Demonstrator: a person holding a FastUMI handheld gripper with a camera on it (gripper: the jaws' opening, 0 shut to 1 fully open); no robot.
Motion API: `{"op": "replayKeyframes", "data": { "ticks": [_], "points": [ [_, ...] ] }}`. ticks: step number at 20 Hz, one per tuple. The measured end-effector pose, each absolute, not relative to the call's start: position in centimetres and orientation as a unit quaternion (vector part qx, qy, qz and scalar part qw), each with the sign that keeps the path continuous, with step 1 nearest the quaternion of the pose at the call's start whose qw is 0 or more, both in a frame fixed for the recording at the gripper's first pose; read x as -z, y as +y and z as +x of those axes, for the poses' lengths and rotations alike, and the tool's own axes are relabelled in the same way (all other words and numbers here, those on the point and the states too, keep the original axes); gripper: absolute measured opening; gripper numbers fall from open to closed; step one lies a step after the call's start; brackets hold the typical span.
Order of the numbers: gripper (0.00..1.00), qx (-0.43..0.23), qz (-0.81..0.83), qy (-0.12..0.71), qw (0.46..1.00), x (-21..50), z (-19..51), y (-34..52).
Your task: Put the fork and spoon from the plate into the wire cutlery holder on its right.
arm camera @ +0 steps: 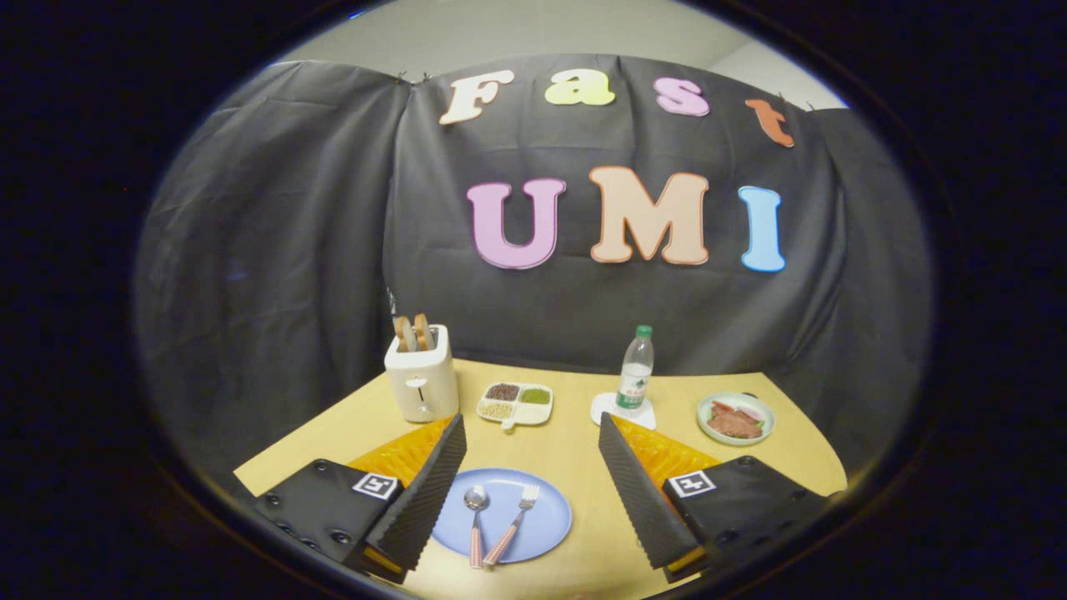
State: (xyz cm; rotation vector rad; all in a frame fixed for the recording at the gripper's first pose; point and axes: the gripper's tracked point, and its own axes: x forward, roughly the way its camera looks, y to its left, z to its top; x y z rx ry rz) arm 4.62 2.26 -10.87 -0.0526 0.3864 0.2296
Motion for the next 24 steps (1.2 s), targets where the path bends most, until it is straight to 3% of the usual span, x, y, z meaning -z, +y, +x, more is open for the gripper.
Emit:
{"op": "replayKeyframes", "data": {
  "ticks": [16,24],
  "points": [
    [0.99,-0.120,-0.035,0.475,0.871,26.9,2.8,2.7],
    [0.96,-0.126,-0.068,0.544,0.826,31.0,1.1,2.6]
  ]
}}
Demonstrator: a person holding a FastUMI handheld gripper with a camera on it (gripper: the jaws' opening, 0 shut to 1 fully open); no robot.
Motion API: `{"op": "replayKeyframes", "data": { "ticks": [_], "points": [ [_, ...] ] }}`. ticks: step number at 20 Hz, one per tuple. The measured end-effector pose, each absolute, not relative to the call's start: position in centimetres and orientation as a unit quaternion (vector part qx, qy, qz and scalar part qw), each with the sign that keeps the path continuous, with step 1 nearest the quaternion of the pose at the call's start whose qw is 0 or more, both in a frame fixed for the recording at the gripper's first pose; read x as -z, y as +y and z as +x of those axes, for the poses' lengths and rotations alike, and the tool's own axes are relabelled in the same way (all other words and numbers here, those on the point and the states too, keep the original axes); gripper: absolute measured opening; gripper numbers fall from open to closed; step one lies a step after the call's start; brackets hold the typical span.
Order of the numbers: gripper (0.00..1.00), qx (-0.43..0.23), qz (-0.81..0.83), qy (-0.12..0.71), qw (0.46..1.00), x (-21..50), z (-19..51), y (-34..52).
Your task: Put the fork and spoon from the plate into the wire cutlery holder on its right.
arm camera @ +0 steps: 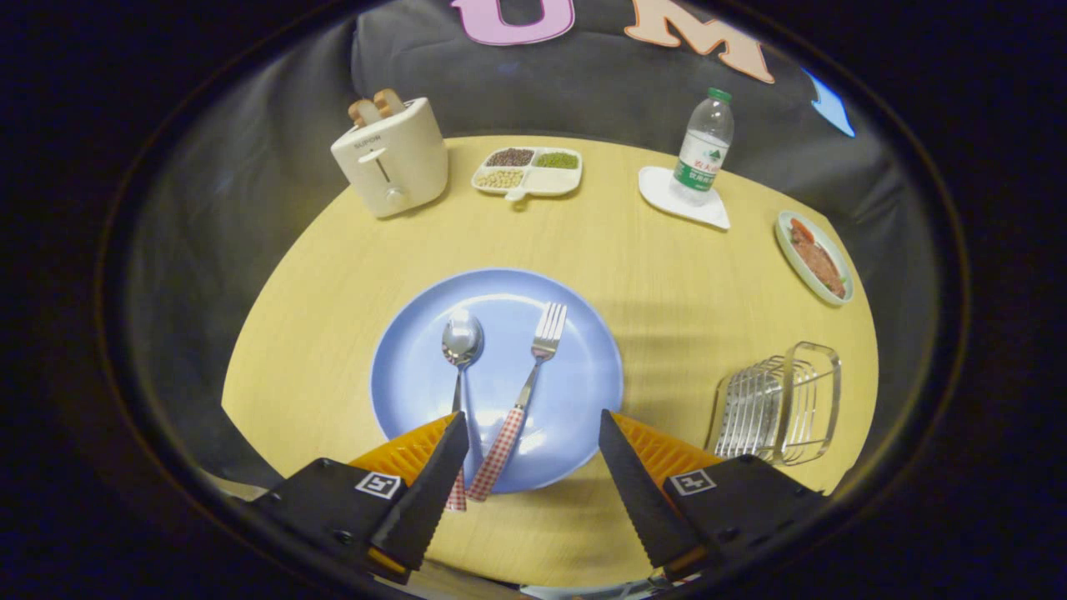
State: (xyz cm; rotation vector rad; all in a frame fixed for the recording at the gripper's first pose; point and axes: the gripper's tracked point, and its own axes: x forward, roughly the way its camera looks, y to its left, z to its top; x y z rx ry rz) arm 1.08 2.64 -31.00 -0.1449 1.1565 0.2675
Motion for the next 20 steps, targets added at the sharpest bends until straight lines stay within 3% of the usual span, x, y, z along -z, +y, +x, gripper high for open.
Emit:
{"op": "replayKeyframes", "data": {
  "ticks": [9,20],
  "points": [
    [0.92,-0.123,-0.085,0.599,0.787,33.2,0.3,2.2],
    [0.55,-0.124,-0.064,0.662,0.736,34.9,-0.9,3.4]
  ]
}}
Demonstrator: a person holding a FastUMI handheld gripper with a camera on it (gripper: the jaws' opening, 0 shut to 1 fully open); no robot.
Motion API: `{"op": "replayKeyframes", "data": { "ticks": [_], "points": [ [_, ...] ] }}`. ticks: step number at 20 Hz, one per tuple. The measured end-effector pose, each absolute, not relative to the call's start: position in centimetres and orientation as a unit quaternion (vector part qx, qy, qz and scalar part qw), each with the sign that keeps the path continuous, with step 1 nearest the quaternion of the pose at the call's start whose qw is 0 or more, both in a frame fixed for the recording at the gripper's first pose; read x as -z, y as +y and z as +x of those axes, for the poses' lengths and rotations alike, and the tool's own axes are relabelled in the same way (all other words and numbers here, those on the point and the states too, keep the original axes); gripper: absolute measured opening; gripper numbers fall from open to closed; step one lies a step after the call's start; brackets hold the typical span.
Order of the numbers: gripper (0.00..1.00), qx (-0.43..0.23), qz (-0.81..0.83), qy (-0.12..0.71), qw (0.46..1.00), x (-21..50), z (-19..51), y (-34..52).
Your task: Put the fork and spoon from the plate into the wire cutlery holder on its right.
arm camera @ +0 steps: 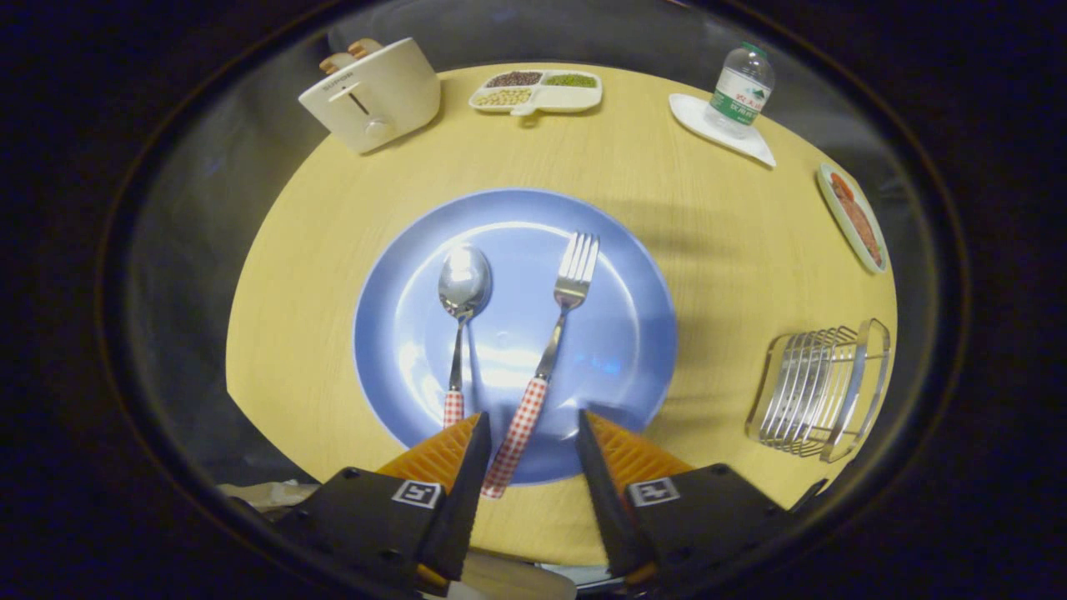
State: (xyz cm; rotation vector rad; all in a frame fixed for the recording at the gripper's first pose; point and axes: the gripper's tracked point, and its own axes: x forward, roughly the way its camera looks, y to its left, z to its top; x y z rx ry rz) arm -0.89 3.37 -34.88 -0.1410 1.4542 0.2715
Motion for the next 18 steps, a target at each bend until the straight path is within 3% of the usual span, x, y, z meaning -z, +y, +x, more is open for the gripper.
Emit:
{"op": "replayKeyframes", "data": {
  "ticks": [8,12,18],
  "points": [
    [0.50,-0.123,-0.062,0.694,0.707,35.1,-1.7,3.2],
    [0.25,-0.122,-0.048,0.707,0.695,35.2,-1.8,3.3],
    [0.14,-0.130,-0.043,0.713,0.687,35.2,-2.2,3.5]
  ]
}}
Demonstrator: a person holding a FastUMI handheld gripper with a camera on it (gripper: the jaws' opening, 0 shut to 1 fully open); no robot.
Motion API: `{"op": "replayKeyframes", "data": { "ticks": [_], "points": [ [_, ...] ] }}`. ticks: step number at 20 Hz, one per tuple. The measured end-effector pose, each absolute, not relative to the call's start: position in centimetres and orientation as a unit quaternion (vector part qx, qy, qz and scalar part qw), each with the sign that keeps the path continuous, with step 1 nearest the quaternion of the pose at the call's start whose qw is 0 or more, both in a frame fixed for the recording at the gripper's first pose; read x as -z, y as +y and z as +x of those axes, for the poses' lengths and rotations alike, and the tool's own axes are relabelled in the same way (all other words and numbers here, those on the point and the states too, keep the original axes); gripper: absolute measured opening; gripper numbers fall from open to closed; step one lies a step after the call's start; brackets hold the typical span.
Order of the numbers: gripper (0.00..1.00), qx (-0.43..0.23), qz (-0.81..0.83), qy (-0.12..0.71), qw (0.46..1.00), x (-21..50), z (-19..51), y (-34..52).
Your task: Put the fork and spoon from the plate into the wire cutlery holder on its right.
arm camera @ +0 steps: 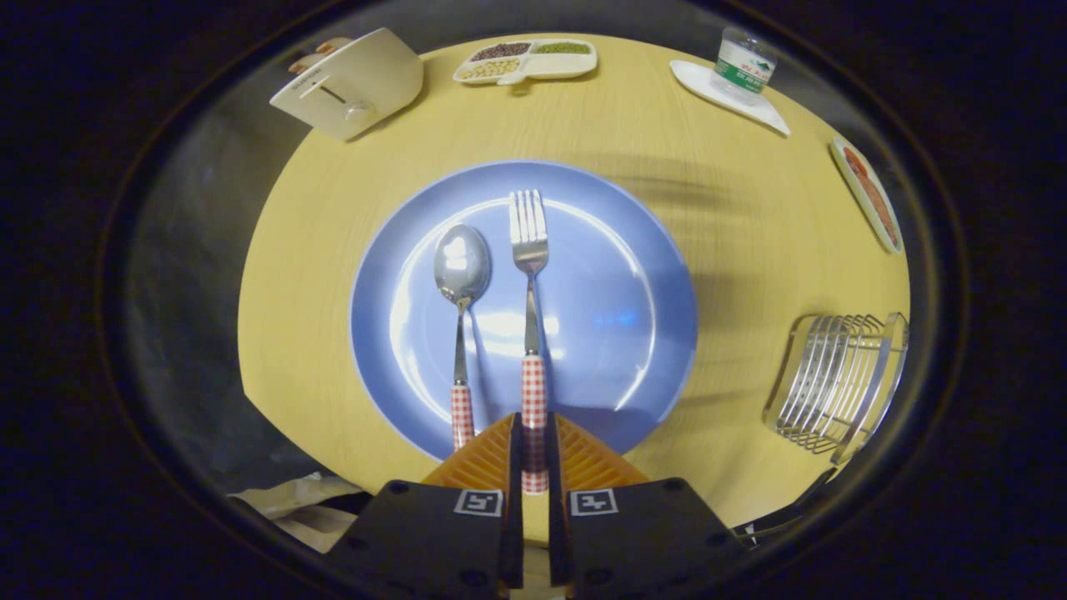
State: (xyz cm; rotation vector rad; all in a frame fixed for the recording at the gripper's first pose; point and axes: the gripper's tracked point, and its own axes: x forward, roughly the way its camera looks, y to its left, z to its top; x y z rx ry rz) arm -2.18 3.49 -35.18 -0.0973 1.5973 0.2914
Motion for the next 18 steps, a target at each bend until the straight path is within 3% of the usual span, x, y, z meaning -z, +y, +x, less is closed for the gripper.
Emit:
{"op": "replayKeyframes", "data": {
  "ticks": [18],
  "points": [
    [0.12,-0.132,-0.093,0.733,0.661,26.5,-2.9,-6.0]
  ]
}}
